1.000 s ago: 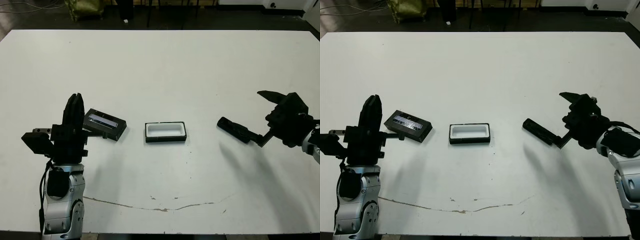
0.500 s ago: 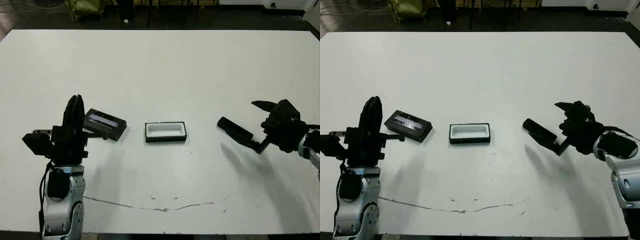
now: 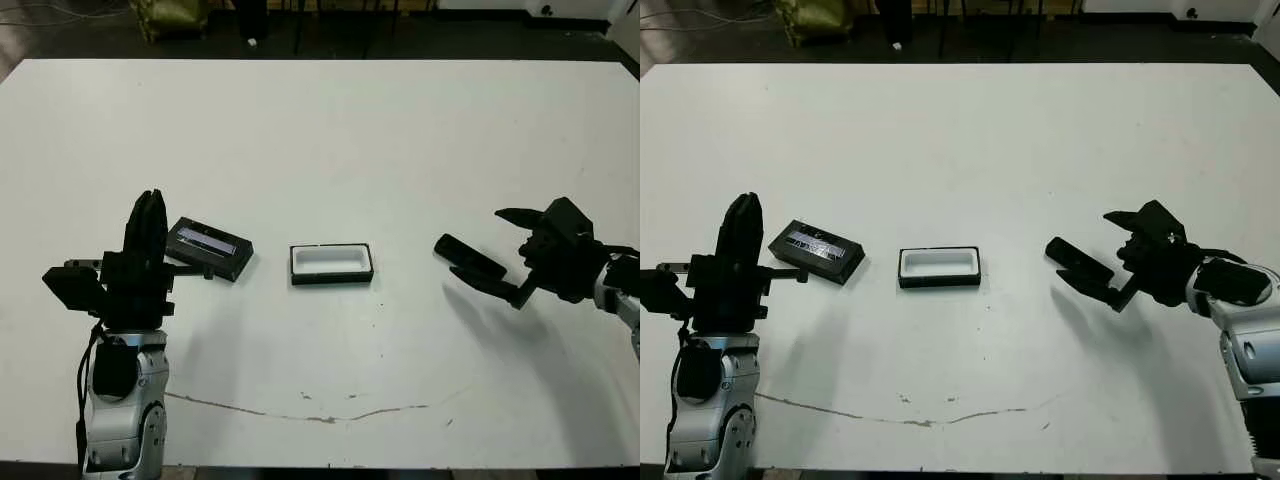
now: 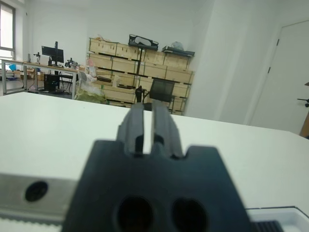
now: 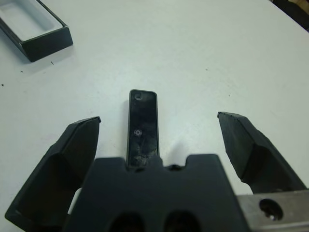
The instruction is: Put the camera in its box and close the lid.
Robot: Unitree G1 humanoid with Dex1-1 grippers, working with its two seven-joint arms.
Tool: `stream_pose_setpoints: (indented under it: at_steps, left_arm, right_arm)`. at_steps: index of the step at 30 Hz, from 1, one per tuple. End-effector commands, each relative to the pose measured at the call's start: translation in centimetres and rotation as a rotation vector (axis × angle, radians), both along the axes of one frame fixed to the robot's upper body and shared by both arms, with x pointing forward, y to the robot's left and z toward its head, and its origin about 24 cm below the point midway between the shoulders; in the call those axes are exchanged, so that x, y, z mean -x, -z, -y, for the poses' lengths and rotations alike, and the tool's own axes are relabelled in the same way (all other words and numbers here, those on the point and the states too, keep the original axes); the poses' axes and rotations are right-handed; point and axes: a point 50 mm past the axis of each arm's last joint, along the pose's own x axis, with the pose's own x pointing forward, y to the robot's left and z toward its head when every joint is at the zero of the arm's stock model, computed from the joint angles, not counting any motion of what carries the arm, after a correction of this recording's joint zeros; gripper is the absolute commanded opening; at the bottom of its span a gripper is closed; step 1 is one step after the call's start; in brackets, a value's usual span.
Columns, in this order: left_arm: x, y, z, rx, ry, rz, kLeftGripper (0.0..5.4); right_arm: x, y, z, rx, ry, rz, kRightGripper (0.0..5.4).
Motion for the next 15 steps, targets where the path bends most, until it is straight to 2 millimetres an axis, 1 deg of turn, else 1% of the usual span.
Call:
stream_pose_setpoints:
  at_steps: [1,15]
  left_arm:
    - [0.1,0.6,-0.3,-0.01,-0.005,-0.039,0.0]
    - [0.1,0.7,-0.4,0.001,0.0,-0.048,0.0]
  right_arm:
    - [0.0,0.7,0.1,-0.001,0.003,-0.035,5.38]
    - [0.0,1.8,0.4,0.026,0.014,-0.071,5.38]
